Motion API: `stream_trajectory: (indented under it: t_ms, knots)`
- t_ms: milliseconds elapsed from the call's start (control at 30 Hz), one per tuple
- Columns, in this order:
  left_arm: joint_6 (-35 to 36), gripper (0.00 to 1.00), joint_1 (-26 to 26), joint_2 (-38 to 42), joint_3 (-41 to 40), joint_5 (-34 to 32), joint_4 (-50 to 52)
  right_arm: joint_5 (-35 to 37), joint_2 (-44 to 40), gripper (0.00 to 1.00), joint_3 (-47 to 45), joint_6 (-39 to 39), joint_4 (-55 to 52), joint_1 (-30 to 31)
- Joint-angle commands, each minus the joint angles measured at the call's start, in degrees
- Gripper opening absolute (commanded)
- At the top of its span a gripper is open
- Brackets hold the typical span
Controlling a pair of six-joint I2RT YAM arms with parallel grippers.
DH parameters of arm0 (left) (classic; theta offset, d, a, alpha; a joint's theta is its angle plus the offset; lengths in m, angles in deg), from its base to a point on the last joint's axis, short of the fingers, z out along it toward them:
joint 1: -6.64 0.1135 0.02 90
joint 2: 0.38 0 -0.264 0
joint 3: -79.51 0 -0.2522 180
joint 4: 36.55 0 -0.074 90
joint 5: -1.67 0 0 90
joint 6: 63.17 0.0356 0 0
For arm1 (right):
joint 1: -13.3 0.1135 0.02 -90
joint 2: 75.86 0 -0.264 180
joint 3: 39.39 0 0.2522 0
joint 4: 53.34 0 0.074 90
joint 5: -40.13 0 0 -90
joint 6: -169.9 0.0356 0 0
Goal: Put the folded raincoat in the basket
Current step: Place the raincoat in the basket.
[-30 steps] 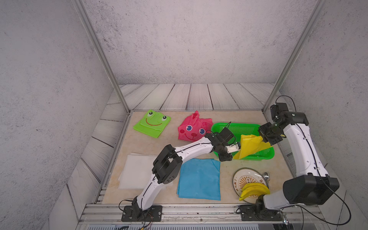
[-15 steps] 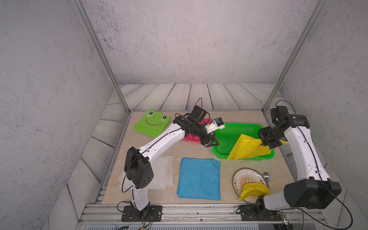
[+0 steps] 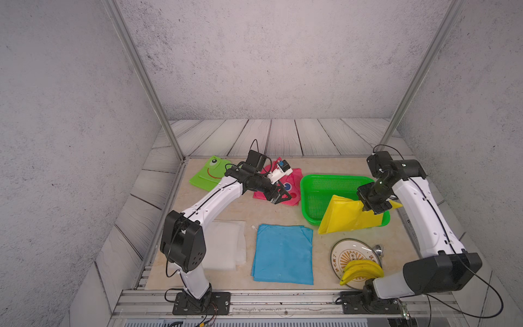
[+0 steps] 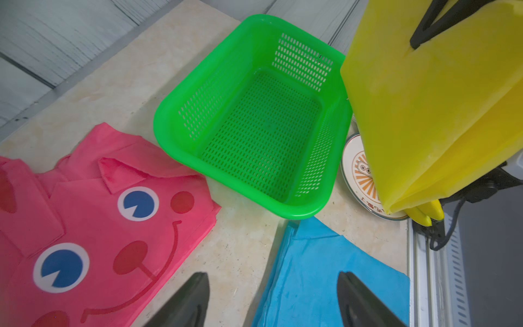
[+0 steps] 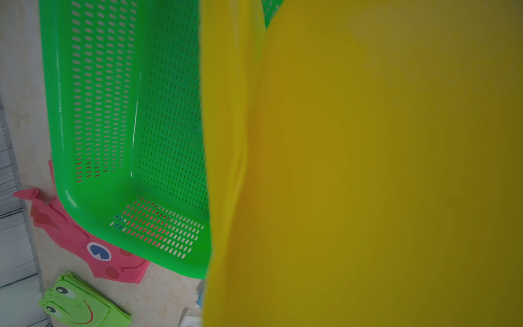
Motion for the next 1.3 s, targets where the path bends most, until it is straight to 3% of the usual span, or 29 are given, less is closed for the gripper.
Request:
stream_trajectory:
  t_ms: [0, 433, 967, 1033, 1200, 1267]
  knots:
    - [-3.05, 0.77, 2.07, 2.47, -2.37, -0.81, -4.82, 3.31, 5.92, 0.00, 3.27, 1.53, 1.67, 0.52]
    - [-4.77, 0.79, 4.97, 2.89, -8.53, -3.16, -7.89, 7.32, 28.85, 0.02, 19.40, 4.34, -0.56, 0.89]
    - [-3.79, 0.79, 5.59, 2.63, -8.97, -2.56, -6.54, 8.15, 45.80, 0.01, 25.41, 16.09, -1.60, 0.68]
    - [-3.66, 0.79, 5.59, 2.54, -8.97, -2.52, -6.38, 8.23, 47.51, 0.07, 27.28, 16.17, -2.07, 0.60]
    - [-3.63, 0.79, 5.76, 2.19, -8.97, -2.87, -6.28, 6.28, 48.30, 0.39, 25.73, 14.40, 2.12, 0.64]
    - [-3.81, 0.79, 5.76, 2.19, -8.97, -2.89, -6.14, 6.60, 47.69, 0.45, 25.22, 13.78, 2.93, 0.57]
